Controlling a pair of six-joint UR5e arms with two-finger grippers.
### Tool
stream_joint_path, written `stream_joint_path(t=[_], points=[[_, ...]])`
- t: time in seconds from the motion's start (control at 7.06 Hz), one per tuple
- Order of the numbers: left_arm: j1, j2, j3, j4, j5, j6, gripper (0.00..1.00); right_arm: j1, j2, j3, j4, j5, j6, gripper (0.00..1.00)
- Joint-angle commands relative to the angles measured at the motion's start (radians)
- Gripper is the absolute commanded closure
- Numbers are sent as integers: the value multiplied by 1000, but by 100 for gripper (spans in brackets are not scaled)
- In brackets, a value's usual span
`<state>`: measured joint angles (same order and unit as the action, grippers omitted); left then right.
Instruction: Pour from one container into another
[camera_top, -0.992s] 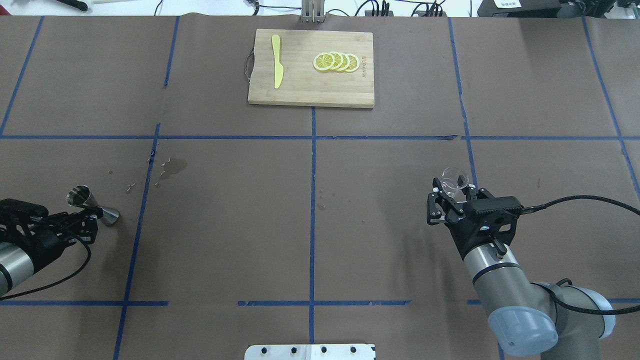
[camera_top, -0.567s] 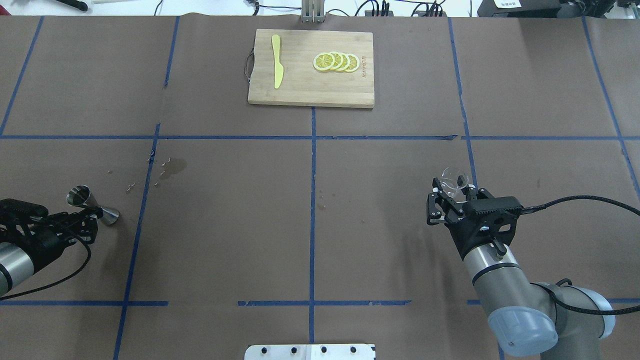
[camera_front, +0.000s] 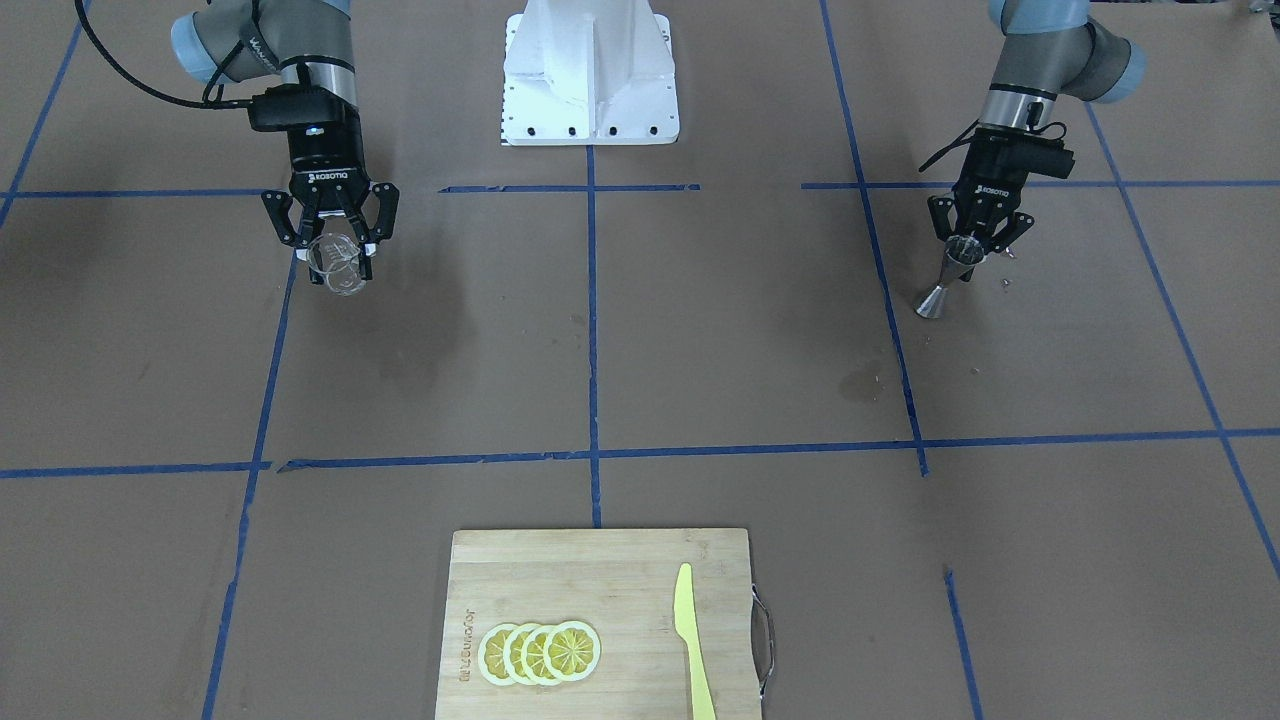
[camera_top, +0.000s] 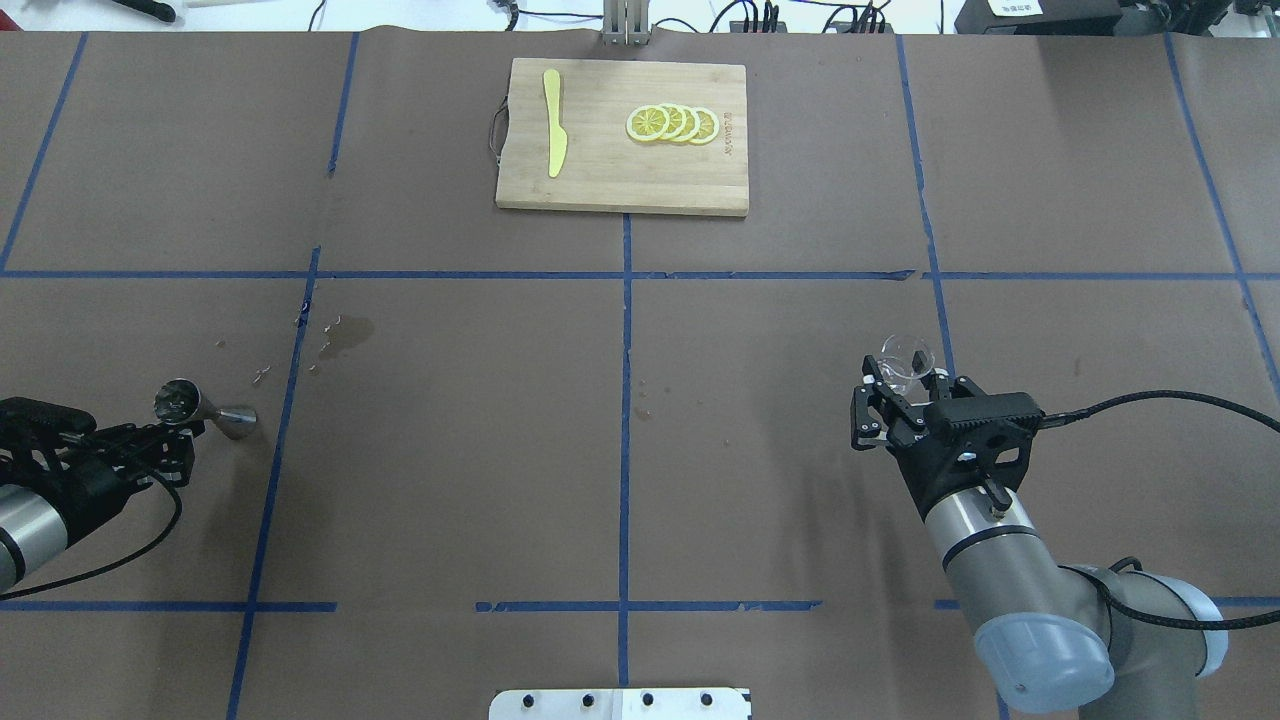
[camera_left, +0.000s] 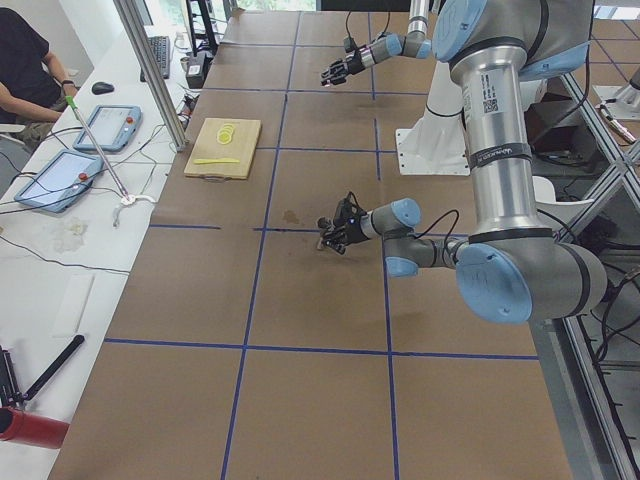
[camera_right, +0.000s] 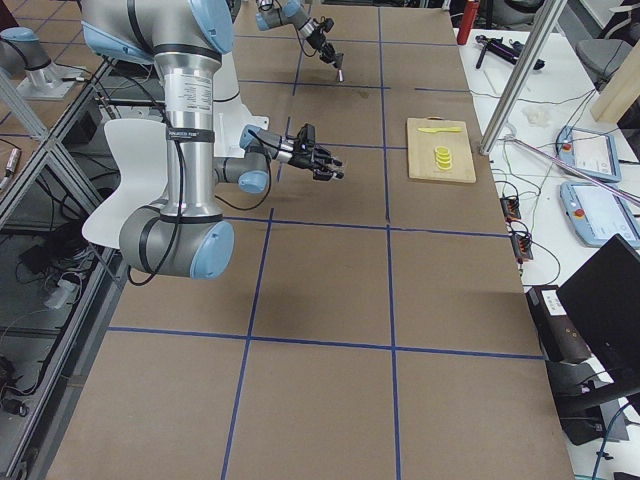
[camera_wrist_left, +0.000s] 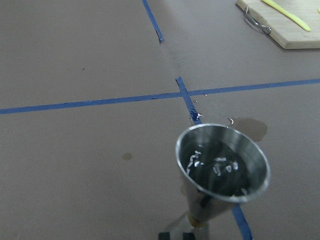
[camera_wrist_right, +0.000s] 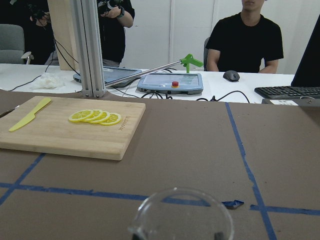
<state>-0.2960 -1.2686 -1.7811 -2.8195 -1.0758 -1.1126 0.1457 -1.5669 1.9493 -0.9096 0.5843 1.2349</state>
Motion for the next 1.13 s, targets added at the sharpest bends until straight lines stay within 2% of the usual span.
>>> stream_joint_path(t=[0.0,0.57,0.85,0.99], points=[[0,0,-1,0,2,-1,1,0,5,0,0,0,0,100],[0,43,-18,0,-19,5,1,0,8,6,0,2,0,100],[-18,113,-23,2,-158,23,1,0,8,7,0,2,0,100],[-44,159,-20,0,-194,122,1,0,5,5,0,2,0,100]])
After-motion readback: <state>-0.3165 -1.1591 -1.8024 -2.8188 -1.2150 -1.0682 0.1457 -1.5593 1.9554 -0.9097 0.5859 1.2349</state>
